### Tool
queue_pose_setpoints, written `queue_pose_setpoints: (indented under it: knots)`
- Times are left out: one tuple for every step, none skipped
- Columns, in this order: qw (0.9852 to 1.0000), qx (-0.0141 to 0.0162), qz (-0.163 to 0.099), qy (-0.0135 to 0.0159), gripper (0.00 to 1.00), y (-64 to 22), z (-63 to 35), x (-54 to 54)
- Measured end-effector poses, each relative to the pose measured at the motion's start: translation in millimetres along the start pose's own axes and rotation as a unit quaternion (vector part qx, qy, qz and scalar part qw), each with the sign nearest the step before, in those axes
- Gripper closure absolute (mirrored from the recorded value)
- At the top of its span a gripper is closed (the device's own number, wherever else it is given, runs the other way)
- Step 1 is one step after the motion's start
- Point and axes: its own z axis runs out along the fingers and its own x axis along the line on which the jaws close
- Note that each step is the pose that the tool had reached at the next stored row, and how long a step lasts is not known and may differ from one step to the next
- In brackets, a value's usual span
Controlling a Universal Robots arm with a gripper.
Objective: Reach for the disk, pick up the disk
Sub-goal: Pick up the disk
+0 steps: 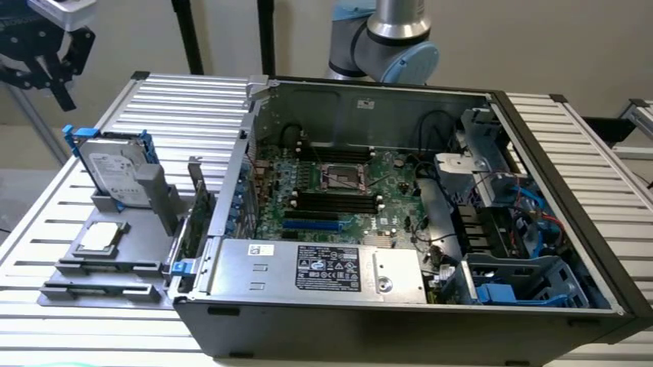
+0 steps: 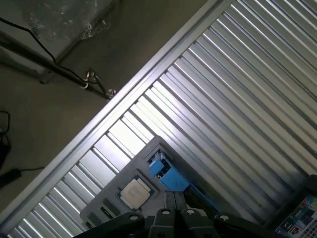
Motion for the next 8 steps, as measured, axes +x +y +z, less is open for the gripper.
queue_pose_setpoints:
  knots:
    - [1.0000, 0.0000, -0.009, 0.0002, 0.89, 0.0, 0.1, 0.0]
    - [0.9998, 0.0001, -0.019, 0.0005, 0.89, 0.0, 0.1, 0.0]
    - [0.9996, 0.0001, -0.027, 0.0008, 0.89, 0.0, 0.1, 0.0]
    - [0.9993, 0.0001, -0.036, 0.0010, 0.89, -0.1, 0.1, 0.0]
    - [0.9990, 0.0002, -0.045, 0.0013, 0.89, -0.1, 0.2, 0.0]
    - [0.9985, 0.0002, -0.055, 0.0015, 0.89, 0.0, 0.2, 0.0]
    - [0.9979, 0.0003, -0.064, 0.0017, 0.89, -0.1, 0.3, 0.0]
    - [0.9973, 0.0004, -0.073, 0.0019, 0.89, -0.1, 0.3, 0.0]
